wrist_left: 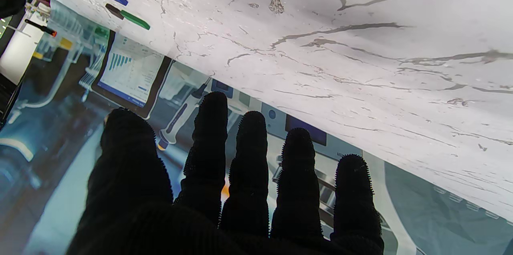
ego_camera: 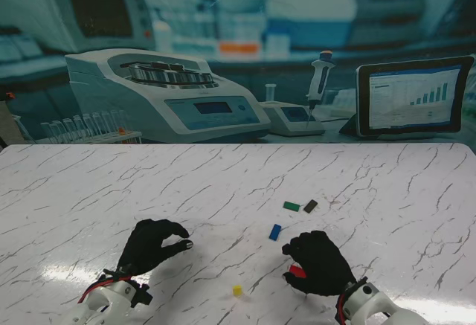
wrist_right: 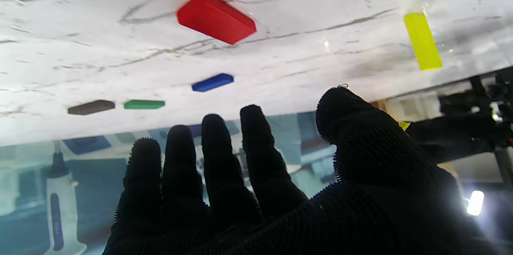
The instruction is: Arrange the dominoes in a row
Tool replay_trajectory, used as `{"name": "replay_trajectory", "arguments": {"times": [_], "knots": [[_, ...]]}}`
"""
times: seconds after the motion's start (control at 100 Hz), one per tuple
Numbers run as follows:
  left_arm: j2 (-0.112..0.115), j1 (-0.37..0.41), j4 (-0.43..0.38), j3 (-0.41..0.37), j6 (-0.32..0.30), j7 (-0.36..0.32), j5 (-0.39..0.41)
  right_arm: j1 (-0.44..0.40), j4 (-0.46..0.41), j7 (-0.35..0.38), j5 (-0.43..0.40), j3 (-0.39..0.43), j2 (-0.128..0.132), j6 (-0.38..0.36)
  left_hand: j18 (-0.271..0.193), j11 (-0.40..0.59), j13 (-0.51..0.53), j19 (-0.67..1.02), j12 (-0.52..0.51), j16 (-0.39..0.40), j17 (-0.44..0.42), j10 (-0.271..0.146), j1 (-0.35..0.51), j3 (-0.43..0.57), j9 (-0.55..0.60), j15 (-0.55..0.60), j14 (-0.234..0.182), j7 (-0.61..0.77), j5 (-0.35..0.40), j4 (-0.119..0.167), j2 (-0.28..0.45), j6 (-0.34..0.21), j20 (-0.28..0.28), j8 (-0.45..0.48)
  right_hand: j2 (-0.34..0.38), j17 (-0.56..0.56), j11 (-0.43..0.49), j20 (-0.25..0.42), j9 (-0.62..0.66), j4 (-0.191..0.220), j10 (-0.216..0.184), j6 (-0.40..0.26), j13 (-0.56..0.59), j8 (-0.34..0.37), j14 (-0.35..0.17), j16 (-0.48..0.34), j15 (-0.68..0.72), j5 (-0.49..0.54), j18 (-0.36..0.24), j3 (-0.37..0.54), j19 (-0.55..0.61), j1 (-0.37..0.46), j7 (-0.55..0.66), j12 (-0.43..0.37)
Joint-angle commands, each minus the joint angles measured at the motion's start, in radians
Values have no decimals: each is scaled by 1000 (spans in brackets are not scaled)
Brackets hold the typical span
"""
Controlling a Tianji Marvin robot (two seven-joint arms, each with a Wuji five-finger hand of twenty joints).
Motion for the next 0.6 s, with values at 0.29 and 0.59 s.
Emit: {"name": "replay_trajectory", "arguments": {"times": [0.29, 0.59], "knots": [[-4, -2, 9, 5, -35, -15, -5, -23, 24, 58, -9, 28, 8, 26, -25, -3, -15, -21, 10, -4, -15, -22, -10, 2, 14, -14, -36, -2, 9, 21, -13, -30, -7, -3, -36, 22, -4, 29, 8, -48, -19, 11, 14, -30, -25, -15, -17, -28, 134, -33, -16, 38, -15, -14], [0, -8, 10, 9, -41, -31, -3, 8, 68, 48, -4, 4, 9, 61, -28, 0, -16, -33, 11, -7, -11, -24, -9, 2, 16, -10, -41, 4, 11, 21, -16, -34, -12, 0, -40, 24, 9, 36, -4, -57, -25, -4, 9, -28, -35, -14, -3, -40, 119, -60, -13, 77, -5, -13]]}}
